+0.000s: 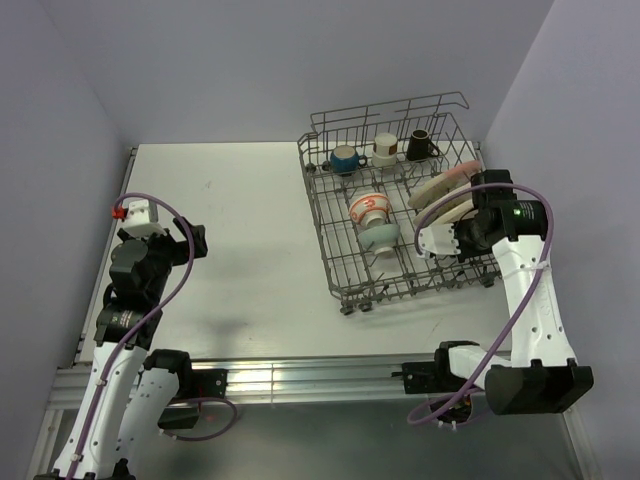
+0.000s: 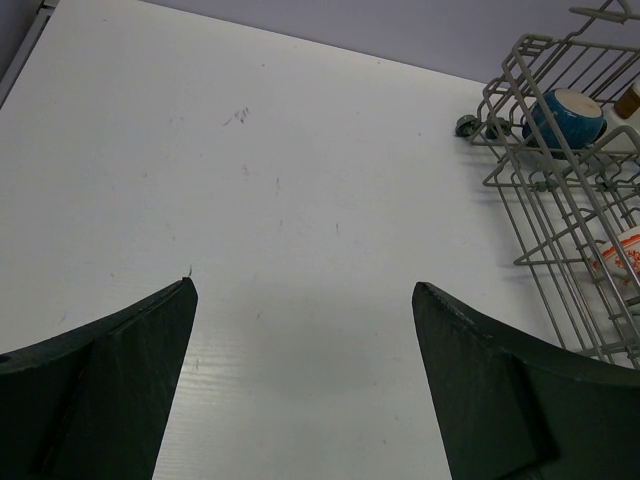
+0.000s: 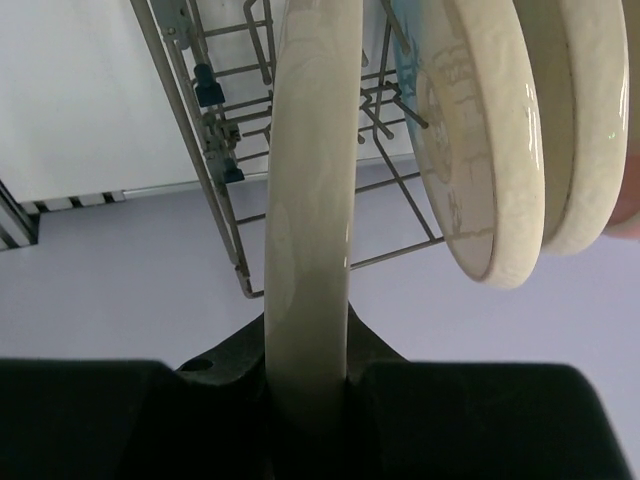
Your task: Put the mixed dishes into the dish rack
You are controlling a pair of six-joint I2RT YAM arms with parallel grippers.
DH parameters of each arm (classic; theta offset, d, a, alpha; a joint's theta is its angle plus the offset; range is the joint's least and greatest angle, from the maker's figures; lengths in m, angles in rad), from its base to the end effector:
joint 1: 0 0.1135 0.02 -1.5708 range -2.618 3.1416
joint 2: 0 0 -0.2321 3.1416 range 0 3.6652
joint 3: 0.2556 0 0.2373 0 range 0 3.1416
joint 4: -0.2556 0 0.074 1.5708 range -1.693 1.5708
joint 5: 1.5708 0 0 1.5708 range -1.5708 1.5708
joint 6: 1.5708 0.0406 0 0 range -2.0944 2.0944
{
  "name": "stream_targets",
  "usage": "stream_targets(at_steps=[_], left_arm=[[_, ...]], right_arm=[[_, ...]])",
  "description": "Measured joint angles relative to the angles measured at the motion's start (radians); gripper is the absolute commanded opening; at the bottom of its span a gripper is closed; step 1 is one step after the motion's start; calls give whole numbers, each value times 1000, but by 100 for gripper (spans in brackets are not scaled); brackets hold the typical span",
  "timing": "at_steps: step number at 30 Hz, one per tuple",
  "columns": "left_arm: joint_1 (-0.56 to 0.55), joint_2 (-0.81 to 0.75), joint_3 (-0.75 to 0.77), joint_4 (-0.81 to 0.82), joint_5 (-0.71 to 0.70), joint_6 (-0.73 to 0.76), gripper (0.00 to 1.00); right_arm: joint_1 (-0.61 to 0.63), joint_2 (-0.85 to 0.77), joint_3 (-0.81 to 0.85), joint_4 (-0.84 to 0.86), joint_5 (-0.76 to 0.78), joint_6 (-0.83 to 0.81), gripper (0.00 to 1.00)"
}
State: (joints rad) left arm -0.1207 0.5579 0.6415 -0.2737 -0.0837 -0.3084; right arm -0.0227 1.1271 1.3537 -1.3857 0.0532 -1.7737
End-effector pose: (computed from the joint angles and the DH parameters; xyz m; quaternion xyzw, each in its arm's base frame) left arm 0.1585 -0.0158 0.2937 -0.0987 0.7645 -0.1039 0.6285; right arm 0.1763 -0.0062 0.3282 -0.7479 0.6310 -0.1760 0.1069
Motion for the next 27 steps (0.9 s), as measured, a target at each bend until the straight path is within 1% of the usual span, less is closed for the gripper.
stream_targets(at_steps=[11, 27], left_arm=[[0, 0, 0, 0, 0, 0, 96], [0, 3, 0, 0, -9, 0, 96]], right_arm=[[-25, 18, -35, 41, 38, -119, 0], [-26, 66, -87, 99, 63, -117, 1]])
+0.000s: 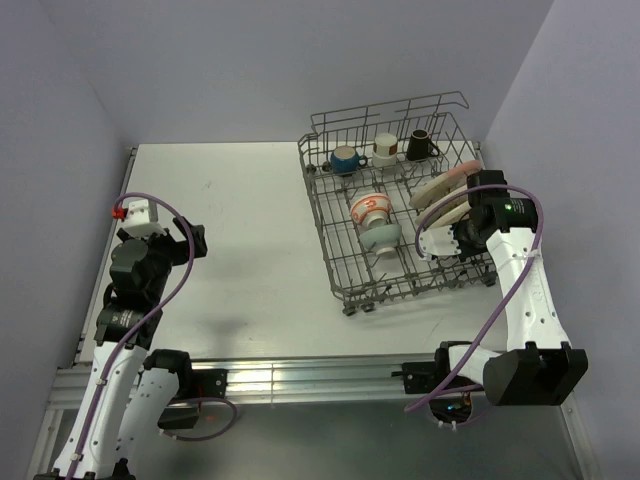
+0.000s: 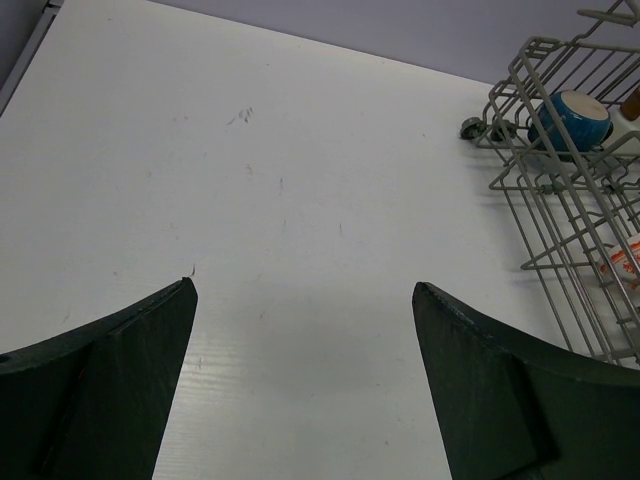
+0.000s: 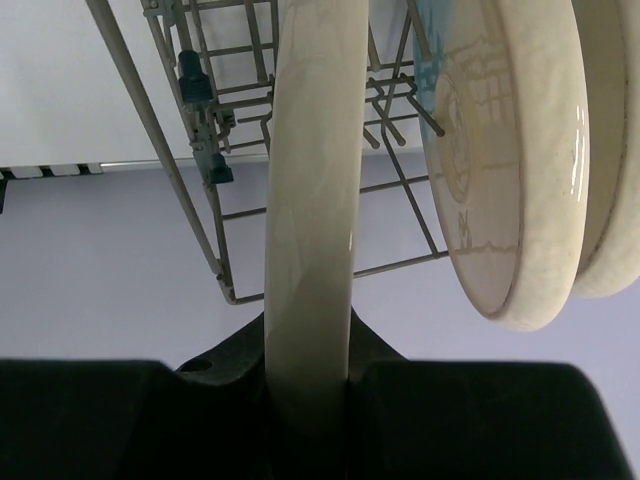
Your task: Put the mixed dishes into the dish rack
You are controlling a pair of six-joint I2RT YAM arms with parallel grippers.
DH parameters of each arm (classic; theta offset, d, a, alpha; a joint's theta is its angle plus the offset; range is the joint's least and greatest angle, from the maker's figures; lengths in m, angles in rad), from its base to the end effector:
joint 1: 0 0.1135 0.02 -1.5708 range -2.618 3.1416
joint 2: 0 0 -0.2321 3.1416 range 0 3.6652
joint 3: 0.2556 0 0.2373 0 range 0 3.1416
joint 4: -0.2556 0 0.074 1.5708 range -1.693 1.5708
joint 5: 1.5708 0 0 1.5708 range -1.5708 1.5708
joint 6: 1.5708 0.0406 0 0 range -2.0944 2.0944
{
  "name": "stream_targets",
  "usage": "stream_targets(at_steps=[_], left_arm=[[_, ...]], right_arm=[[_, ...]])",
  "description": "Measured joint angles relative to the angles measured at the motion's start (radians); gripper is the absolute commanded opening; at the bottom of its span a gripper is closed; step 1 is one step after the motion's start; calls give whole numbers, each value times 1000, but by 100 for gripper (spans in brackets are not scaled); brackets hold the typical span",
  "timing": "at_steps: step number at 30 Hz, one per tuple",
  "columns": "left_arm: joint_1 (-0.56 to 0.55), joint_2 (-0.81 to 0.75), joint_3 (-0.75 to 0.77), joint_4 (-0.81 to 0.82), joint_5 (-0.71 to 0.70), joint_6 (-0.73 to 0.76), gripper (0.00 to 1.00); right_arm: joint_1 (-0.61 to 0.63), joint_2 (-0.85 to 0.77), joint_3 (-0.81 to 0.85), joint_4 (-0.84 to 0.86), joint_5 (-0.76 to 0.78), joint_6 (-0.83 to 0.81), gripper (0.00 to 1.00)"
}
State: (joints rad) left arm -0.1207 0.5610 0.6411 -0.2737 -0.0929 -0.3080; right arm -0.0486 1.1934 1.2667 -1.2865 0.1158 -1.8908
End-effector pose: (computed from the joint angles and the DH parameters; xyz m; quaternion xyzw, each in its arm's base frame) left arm 0.1591 -0.0155 0.2931 -0.1015 0.7652 -0.1000 0.6279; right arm 0.1986 -0.0144 0.2988 -0.7760 0.6025 -0.1786 0.0534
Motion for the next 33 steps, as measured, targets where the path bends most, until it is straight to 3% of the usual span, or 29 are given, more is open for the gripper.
stream_targets(at_steps=[16, 18, 20, 23, 33], left_arm=[[0, 24, 0, 0, -10, 0, 96], [0, 26, 0, 0, -11, 0, 96], [0, 26, 0, 0, -11, 0, 96], [0, 26, 0, 0, -14, 0, 96], [0, 26, 0, 0, -18, 0, 96]], right_arm=[[13, 126, -71, 126, 52, -8, 24], [19, 125, -75, 134, 55, -19, 34], [26, 125, -87, 164, 43, -43, 50], [34, 124, -99, 166, 25, -69, 61], [36, 69, -83, 94, -43, -93, 73]])
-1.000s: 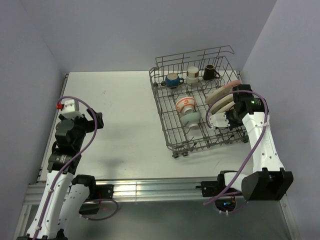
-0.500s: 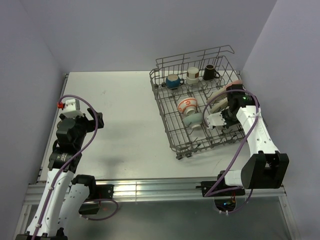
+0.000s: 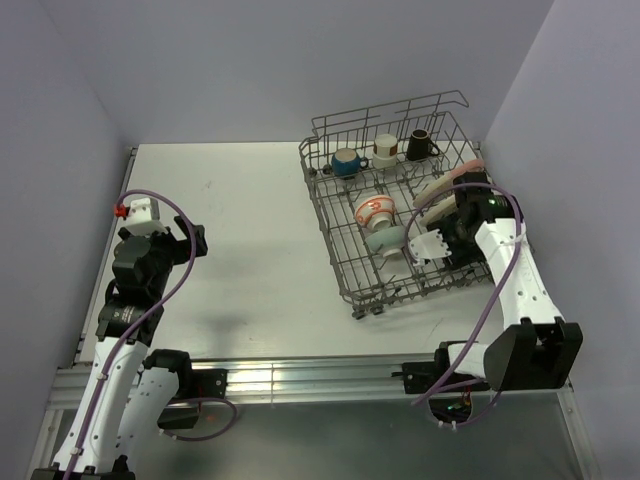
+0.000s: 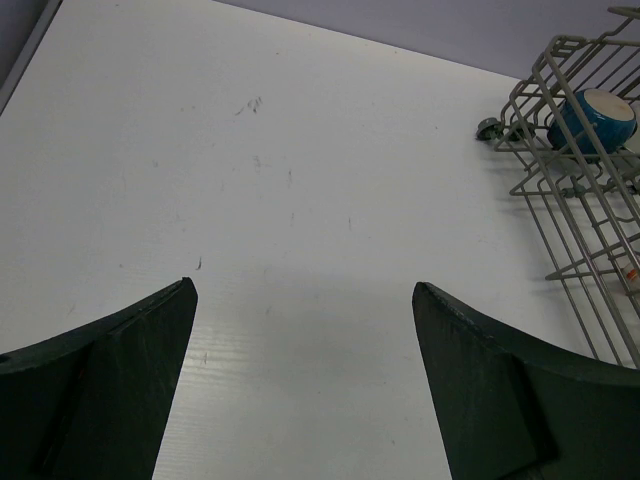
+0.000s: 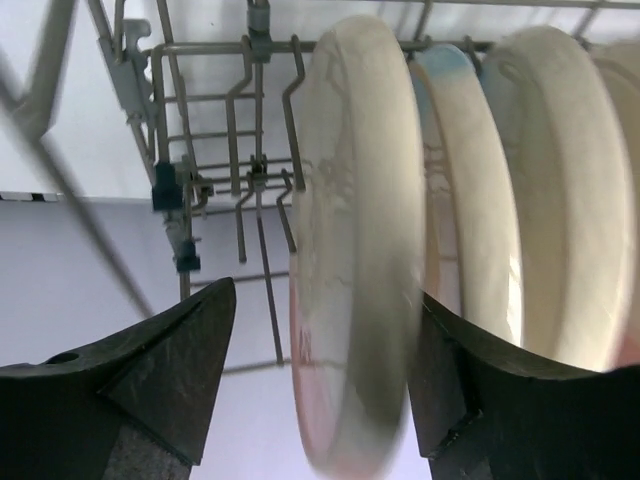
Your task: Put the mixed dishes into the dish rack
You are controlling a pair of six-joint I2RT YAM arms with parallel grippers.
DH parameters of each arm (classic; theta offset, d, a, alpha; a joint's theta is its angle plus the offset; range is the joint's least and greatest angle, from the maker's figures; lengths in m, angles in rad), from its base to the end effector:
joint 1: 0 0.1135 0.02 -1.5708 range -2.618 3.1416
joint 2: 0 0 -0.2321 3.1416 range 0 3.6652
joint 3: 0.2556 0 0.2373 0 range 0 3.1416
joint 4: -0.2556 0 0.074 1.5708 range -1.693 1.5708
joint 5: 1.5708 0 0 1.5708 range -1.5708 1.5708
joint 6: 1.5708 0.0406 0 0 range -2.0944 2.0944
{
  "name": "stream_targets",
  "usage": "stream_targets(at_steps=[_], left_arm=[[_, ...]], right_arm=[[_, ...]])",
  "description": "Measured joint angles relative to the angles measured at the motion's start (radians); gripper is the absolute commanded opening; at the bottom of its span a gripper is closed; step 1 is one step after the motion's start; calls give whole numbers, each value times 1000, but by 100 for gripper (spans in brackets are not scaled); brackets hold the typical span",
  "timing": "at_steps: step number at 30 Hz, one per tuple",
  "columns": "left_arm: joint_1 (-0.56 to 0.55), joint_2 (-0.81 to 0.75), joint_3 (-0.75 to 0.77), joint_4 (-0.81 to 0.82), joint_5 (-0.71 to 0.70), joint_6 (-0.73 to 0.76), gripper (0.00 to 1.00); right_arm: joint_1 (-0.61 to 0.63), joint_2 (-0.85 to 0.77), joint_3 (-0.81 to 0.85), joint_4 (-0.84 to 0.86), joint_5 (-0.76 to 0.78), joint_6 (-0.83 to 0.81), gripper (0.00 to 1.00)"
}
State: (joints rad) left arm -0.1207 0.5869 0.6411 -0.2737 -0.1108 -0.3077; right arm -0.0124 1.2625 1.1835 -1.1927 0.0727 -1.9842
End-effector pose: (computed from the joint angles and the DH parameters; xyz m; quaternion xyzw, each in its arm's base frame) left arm 0.1637 -0.0153 0.2895 -0.1072 0.7725 -0.0905 0.6194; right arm 0.2169 -0.0056 0.2669 -0.8209 0.5501 -0.1446 0.0505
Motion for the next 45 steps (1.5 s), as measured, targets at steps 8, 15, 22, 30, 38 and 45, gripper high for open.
stream_targets(at_steps=[8, 15, 22, 30, 38, 45], left_arm=[[0, 2, 0, 0, 0, 0, 96], [0, 2, 0, 0, 11, 0, 96], [0, 12, 10, -13, 71, -14, 99], [0, 35, 132, -92, 111, -86, 99], [0, -25, 166, -136, 125, -158, 99], [0, -54, 166, -159, 122, -203, 99]], right_arm=[[0, -137, 50, -67, -46, -3, 76], [113, -164, 188, -43, -145, 161, 95], [280, 27, 570, 147, -296, 881, 100], [280, 152, 537, 410, -280, 1666, 100], [271, 143, 468, 586, -102, 1962, 100], [243, 49, 318, 722, -3, 2015, 100]])
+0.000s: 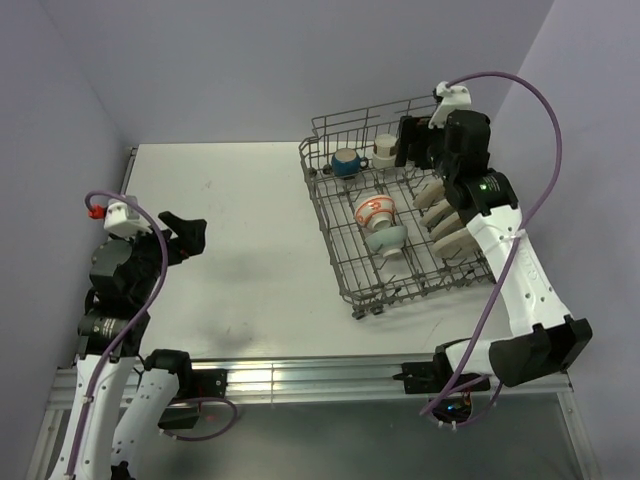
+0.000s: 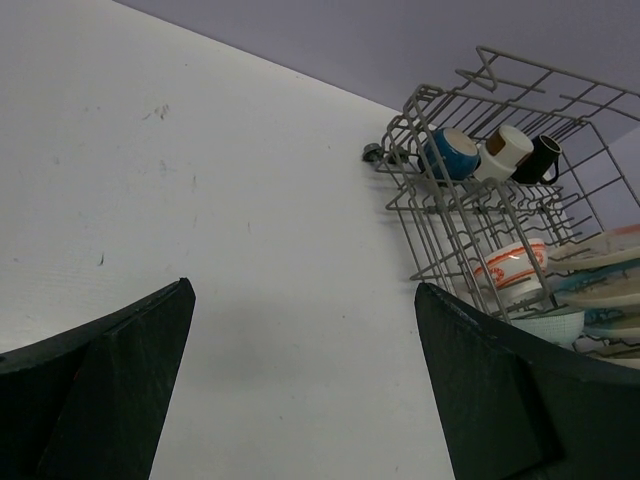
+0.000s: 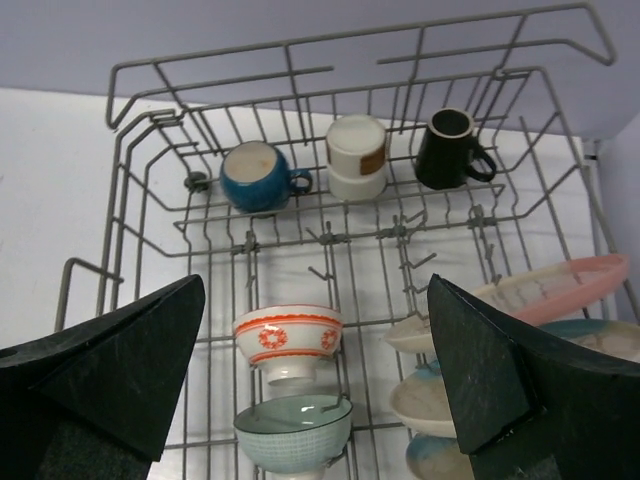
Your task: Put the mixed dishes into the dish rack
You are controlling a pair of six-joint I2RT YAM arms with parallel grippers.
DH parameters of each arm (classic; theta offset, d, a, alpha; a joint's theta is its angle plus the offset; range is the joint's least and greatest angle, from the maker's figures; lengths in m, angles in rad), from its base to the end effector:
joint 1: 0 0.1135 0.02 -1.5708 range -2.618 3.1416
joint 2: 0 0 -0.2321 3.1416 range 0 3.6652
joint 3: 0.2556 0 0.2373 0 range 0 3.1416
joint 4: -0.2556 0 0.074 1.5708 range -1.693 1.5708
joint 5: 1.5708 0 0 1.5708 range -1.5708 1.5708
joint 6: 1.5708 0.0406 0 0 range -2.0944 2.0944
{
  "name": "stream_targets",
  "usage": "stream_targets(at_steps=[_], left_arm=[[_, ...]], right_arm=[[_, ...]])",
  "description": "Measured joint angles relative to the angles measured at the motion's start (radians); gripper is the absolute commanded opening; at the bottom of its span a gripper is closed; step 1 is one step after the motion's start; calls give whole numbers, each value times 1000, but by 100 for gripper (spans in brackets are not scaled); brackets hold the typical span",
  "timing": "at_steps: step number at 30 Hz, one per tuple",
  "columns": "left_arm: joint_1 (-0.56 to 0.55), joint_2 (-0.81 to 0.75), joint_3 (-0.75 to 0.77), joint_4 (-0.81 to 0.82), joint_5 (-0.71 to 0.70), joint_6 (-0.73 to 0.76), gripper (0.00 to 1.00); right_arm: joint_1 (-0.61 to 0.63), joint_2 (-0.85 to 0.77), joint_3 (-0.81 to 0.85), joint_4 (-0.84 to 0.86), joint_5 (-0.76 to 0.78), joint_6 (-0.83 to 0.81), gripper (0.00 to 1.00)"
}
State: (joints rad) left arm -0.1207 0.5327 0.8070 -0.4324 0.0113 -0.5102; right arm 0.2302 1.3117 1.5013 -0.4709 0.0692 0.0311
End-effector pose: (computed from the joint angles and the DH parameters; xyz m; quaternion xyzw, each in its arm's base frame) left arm 0.1369 -0.0171 0.3333 -0.1436 0.7471 -0.2054 0.6157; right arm 0.2778 0.0622 0.4083 -0.0587 0.7969 0.0508 0.5991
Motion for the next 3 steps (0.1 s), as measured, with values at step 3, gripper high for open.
stream_targets(at_steps=[3], left_arm=[[0, 0, -1, -2, 0, -8, 99]], right_arm=[[-6, -22, -31, 38, 30, 3, 100]])
